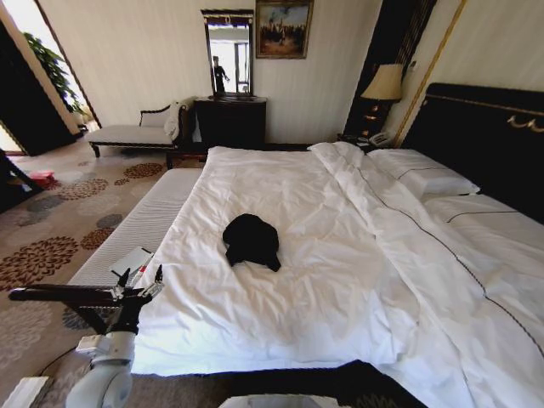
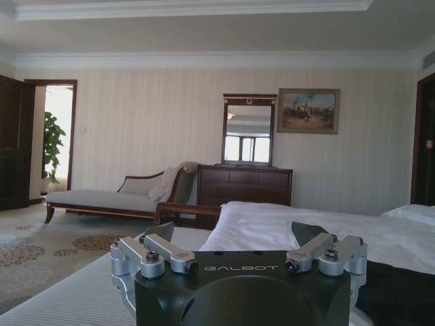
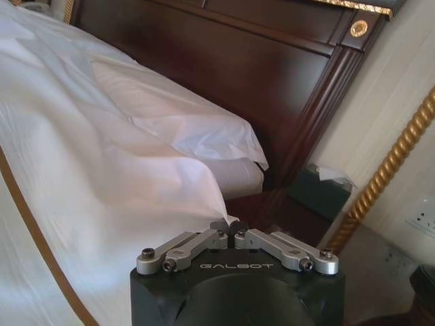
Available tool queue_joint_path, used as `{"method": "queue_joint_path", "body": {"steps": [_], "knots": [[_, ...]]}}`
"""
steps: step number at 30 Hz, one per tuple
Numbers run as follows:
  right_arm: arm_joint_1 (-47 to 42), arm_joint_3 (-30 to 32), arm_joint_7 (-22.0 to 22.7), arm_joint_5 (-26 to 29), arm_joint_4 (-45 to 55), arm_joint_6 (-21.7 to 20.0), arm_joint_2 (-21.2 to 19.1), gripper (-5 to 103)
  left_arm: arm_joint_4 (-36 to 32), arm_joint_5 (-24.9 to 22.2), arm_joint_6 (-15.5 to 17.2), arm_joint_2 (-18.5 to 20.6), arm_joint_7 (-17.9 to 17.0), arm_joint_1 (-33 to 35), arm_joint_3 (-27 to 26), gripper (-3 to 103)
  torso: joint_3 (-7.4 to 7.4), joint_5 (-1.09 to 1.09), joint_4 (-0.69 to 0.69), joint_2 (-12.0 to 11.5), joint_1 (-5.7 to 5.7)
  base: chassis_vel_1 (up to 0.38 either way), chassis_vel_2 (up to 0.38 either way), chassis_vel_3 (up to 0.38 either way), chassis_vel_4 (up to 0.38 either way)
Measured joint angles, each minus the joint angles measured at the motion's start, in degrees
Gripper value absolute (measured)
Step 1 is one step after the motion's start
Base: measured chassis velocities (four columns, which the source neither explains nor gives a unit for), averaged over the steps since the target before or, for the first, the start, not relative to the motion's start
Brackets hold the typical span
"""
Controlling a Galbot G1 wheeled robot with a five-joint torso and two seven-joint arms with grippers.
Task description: Fold the clothes on the bed.
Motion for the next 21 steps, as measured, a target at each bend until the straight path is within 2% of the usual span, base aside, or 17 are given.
{"method": "queue_joint_path", "body": {"steps": [4,7,12,21], "knots": [[1.61,-1.00,0.32,-1.34,-4.02,0.93,-0.22,0,-0.10,0.34,0.04,-0.19,0.00,0.30,0.08,99,0.00,0.04,-0.01,0.00,0.00,0.000,0.000,0.000,0.000],[3.78,-1.84,0.40,-3.40,-9.52,3.28,-1.76,0,-0.20,1.07,0.18,-0.62,-0.02,0.43,0.34,99,0.00,0.00,0.00,0.00,0.00,0.000,0.000,0.000,0.000],[6.53,-2.84,0.46,-4.01,-14.64,4.27,-3.39,0,-0.68,1.80,0.55,-1.31,-0.09,0.40,0.66,99,0.00,0.01,0.00,0.00,0.00,0.000,0.000,0.000,0.000],[12.62,-4.77,1.10,-4.58,-25.46,6.99,-9.84,0,-1.48,1.99,0.92,-1.35,-0.32,0.86,0.13,99,0.00,0.01,-0.01,0.00,0.00,0.000,0.000,0.000,0.000]]}}
